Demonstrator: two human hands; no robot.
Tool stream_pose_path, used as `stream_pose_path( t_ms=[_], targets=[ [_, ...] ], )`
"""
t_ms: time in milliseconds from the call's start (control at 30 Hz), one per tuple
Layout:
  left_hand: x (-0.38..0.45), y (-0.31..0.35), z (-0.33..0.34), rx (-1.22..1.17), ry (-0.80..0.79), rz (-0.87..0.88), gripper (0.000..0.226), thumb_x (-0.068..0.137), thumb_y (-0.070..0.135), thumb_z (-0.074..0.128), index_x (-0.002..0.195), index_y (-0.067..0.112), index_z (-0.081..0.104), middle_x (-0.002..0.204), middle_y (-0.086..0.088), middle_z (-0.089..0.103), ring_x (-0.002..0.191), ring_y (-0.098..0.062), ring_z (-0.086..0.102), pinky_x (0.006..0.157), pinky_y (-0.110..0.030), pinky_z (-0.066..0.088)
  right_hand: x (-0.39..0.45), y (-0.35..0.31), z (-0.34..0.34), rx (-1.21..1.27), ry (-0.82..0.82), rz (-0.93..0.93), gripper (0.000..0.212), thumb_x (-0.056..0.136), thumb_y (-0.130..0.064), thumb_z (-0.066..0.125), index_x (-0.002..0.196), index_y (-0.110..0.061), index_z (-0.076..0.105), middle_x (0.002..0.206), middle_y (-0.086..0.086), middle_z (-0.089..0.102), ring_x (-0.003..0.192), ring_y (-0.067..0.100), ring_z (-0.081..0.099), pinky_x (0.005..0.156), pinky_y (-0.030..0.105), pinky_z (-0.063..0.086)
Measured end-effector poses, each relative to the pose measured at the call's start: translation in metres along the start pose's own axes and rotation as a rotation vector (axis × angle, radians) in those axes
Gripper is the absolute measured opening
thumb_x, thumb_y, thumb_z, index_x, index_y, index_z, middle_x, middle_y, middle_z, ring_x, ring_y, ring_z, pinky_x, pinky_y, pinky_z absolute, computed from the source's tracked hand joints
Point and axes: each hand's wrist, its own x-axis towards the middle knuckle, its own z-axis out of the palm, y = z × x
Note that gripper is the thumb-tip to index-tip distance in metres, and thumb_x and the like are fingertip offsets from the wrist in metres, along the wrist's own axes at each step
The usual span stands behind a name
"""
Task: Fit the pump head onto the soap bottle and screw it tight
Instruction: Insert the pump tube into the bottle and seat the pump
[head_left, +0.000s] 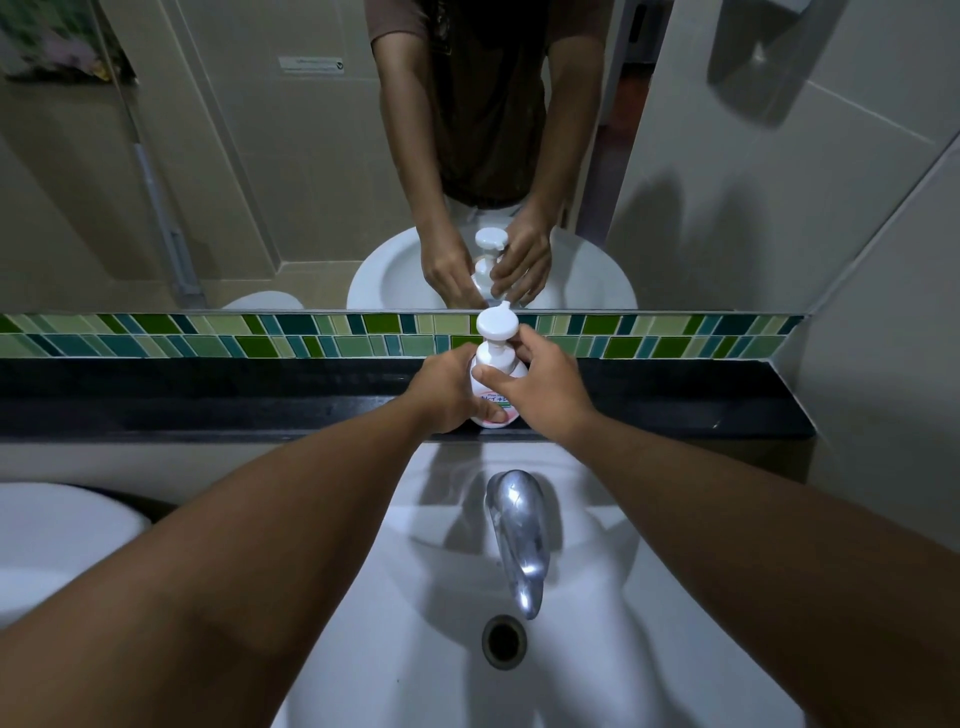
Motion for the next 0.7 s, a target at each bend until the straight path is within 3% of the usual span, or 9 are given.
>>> stream_pose_path(
  t_ms=[133,300,400,533,600,700],
  targets=[
    [0.000,-0.002,0.000,-0.010,-0.001,0.004,0.070,0.063,0.024,0.099,0.125,0.023,0.067,0.117,0.002,0.075,0.107,-0.022,0.067,0.089,-0.031,0.051,-0.002,-0.004,-0.002,-0.058,0.014,0.027,0.066,0.067,-0.046,0.094,0.116,-0.023,0.055,0.110,-0.008,0.077,0.102,0.015,0.070,0.087,0.037,0.055],
    [0.000,-0.001,-0.002,-0.001,-0.011,0.017,0.075,0.063,0.026,0.100,0.130,0.023,0.066,0.114,0.007,0.071,0.105,-0.018,0.064,0.087,-0.027,0.045,-0.011,0.002,-0.016,0.041,-0.125,0.012,0.080,0.078,-0.041,0.089,0.143,-0.038,0.040,0.115,-0.023,0.073,0.108,-0.006,0.065,0.086,0.009,0.046],
    [0.002,-0.003,0.000,-0.010,-0.001,-0.006,0.073,0.060,0.026,0.101,0.125,0.025,0.067,0.113,0.003,0.074,0.104,-0.021,0.067,0.086,-0.030,0.048,-0.010,-0.001,-0.018,0.060,-0.152,0.016,0.067,0.091,-0.034,0.074,0.151,-0.044,0.044,0.130,-0.016,0.070,0.120,0.005,0.064,0.100,0.022,0.047],
    [0.004,-0.004,0.000,0.006,-0.007,-0.009,0.075,0.059,0.026,0.102,0.126,0.022,0.067,0.115,0.001,0.075,0.103,-0.021,0.066,0.087,-0.028,0.046,-0.009,-0.007,-0.016,-0.004,-0.166,0.049,0.037,0.102,-0.027,0.057,0.138,-0.032,0.065,0.122,0.001,0.072,0.112,0.022,0.066,0.095,0.033,0.051],
    [0.004,-0.004,0.001,0.001,-0.008,-0.011,0.074,0.059,0.026,0.102,0.125,0.022,0.067,0.113,0.002,0.075,0.101,-0.020,0.067,0.086,-0.028,0.045,-0.009,-0.007,-0.015,-0.004,-0.143,0.063,0.034,0.103,-0.027,0.057,0.135,-0.028,0.068,0.119,0.001,0.073,0.108,0.021,0.067,0.093,0.032,0.051],
    [0.005,-0.004,0.002,0.016,-0.004,-0.008,0.074,0.059,0.027,0.102,0.124,0.023,0.067,0.112,0.003,0.074,0.101,-0.020,0.067,0.084,-0.029,0.048,-0.006,-0.009,-0.010,0.058,-0.071,0.098,0.031,0.095,-0.032,0.072,0.124,-0.024,0.067,0.113,-0.006,0.073,0.105,0.015,0.068,0.094,0.032,0.053]
  ],
)
